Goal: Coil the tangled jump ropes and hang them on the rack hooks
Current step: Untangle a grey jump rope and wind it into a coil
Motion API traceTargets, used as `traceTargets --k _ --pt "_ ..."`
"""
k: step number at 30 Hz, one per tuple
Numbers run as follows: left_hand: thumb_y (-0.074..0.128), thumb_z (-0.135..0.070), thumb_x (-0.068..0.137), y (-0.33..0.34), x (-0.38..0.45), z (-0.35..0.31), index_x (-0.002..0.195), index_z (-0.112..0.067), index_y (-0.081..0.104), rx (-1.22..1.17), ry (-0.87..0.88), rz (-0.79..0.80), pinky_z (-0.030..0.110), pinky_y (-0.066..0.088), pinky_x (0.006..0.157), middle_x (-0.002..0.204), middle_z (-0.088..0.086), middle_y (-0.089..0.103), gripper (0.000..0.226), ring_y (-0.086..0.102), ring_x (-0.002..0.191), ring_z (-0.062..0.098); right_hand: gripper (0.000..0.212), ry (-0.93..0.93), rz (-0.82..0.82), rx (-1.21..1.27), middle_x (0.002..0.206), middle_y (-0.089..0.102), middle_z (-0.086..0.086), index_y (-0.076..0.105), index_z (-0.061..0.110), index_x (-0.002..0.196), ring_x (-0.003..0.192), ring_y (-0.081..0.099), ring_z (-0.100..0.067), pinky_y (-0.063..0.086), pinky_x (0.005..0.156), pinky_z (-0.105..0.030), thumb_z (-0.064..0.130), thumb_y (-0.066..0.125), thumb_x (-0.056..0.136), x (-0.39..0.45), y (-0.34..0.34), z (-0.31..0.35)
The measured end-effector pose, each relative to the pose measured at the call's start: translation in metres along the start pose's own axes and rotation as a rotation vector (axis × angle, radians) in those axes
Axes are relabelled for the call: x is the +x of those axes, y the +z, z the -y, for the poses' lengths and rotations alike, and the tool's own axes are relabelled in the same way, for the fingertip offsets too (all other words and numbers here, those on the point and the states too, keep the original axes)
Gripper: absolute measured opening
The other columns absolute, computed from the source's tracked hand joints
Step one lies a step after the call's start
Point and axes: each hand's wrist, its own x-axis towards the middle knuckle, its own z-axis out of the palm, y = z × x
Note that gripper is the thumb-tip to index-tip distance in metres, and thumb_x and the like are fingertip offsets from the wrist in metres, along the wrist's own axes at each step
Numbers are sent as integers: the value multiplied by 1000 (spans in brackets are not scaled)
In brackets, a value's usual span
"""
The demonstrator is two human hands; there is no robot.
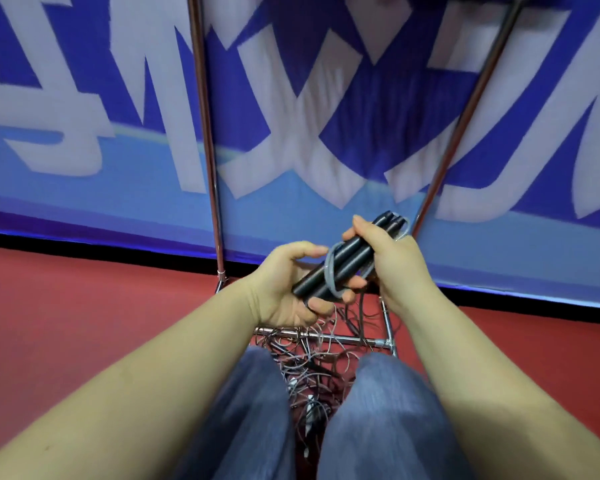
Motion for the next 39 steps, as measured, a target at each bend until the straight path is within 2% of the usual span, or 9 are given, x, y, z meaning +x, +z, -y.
traceTargets --k 3,7,13,18,23,27,29,32,39 --pt "60 -49 67 6 -14 1 88 -9 69 103 78 25 11 25 31 68 1 62 46 36 37 3 30 -37 -42 -9 51 62 0 62 13 61 41 54 -14 44 48 -23 21 60 90 -18 5 16" --pt "53 -7 88 28 -36 -8 89 -12 54 282 239 -221 11 28 33 68 3 57 5 43 41 3 41 -100 -189 -11 57 67 5 69 19 48 70 62 -19 48 77 -35 23 62 88 -37 10 38" --pt "58 -20 93 48 -44 -9 88 -11 49 64 630 -553 18 38 33 58 0 55 13 44 36 10 34 -164 -402 37 52 56 7 66 24 54 53 51 -6 40 57 -23 30 61 88 -52 28 65" --pt "51 -30 96 43 -43 -5 87 -12 56 104 634 -649 16 21 37 42 -1 40 21 28 33 10 33 -140 -481 29 50 52 6 65 23 58 42 46 -2 37 49 -17 31 58 90 -52 45 63" --pt "49 -18 95 13 -28 -11 97 -16 69 149 735 -775 16 25 37 41 -10 37 20 31 35 7 53 35 -219 -73 35 38 13 58 20 54 36 31 -5 25 48 -24 53 43 93 -49 56 28" --pt "48 -16 94 -15 0 -13 86 -21 70 327 749 -944 12 41 58 67 -16 58 24 55 65 1 58 -52 103 -523 37 38 9 41 21 43 43 32 -4 26 49 -21 33 40 99 -38 60 -11" --pt "48 -24 96 -37 14 -11 78 -24 68 479 666 -1006 24 43 69 74 -13 64 26 58 77 11 45 -46 175 -667 42 37 7 40 20 54 47 32 -9 27 54 -29 25 44 98 -21 51 -28" --pt "45 -36 96 -70 35 -1 83 -16 70 665 518 -1097 34 46 74 79 5 70 34 61 83 27 34 47 339 -737 37 45 20 57 26 68 39 42 3 27 52 -19 21 44 98 3 37 -45" --pt "48 -45 93 -135 93 32 79 -25 61 761 270 -1207 31 39 67 76 0 66 28 60 86 27 30 -93 468 -980 58 47 2 58 10 80 54 37 -11 35 56 -33 37 51 93 36 29 -99"
